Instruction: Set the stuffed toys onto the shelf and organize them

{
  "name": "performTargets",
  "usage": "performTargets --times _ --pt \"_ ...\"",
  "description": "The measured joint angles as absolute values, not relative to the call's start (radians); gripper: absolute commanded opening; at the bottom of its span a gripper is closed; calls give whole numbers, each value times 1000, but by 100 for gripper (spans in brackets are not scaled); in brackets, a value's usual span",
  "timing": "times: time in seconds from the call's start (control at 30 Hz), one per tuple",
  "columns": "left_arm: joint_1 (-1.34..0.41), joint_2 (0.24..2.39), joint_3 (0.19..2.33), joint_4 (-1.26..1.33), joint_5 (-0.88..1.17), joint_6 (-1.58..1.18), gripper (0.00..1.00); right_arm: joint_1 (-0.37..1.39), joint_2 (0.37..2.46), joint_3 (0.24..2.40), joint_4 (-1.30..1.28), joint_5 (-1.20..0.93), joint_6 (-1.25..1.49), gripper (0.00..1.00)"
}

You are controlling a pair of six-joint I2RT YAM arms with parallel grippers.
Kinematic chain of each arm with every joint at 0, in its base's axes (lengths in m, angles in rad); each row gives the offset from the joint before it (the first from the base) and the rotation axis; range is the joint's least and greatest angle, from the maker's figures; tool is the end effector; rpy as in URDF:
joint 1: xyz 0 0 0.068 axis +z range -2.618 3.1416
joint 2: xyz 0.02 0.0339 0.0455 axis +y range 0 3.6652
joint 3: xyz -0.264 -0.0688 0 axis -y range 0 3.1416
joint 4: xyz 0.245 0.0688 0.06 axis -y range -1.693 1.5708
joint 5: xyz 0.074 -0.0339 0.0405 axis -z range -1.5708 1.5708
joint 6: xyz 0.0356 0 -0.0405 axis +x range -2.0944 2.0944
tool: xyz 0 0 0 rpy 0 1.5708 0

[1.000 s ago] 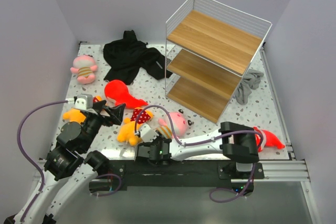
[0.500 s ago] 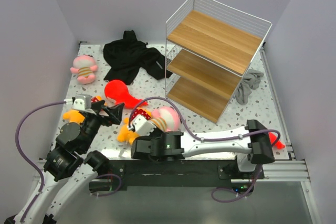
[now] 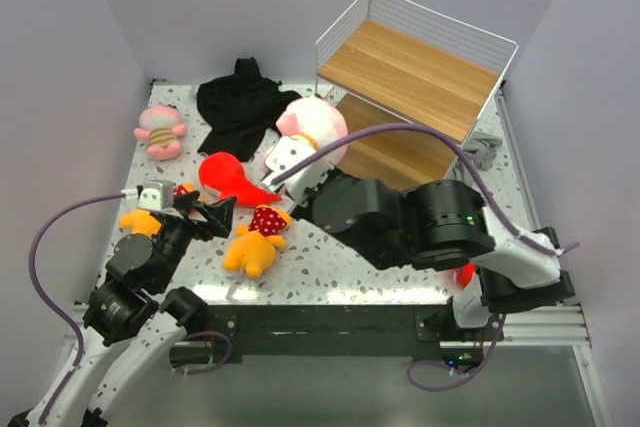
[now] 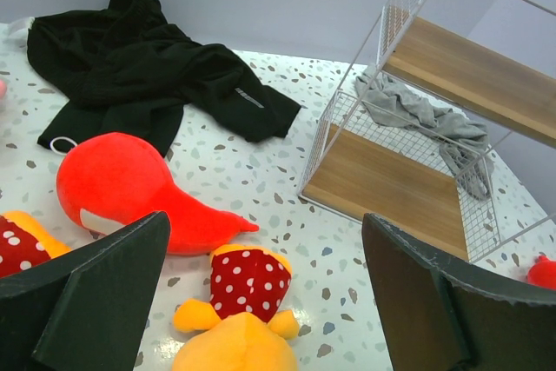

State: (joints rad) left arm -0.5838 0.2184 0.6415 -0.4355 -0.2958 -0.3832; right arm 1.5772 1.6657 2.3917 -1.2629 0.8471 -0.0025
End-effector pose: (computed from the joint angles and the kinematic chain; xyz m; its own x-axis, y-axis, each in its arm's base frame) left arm 0.0634 -0.0294 0.3247 -0.1158 -0.3521 -0.9288 0.2596 0.8918 -0.3705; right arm 0.0249 0.2724 0.5339 0.0049 -0.5131 -0.8583 -0.6663 0.6384 -0.3854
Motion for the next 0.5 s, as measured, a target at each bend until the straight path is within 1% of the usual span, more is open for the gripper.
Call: performTargets --times 0.13,0.3,0.5 --pt "-584 218 641 -435 -296 -383 97 1577 1567 2345 -1151 854 -237 0" --pt "-584 218 641 -435 -295 -383 97 1577 1456 2239 -885 908 -590 0" --pt "-584 218 641 -435 -295 -383 97 1541 1444 2231 -700 981 -828 0"
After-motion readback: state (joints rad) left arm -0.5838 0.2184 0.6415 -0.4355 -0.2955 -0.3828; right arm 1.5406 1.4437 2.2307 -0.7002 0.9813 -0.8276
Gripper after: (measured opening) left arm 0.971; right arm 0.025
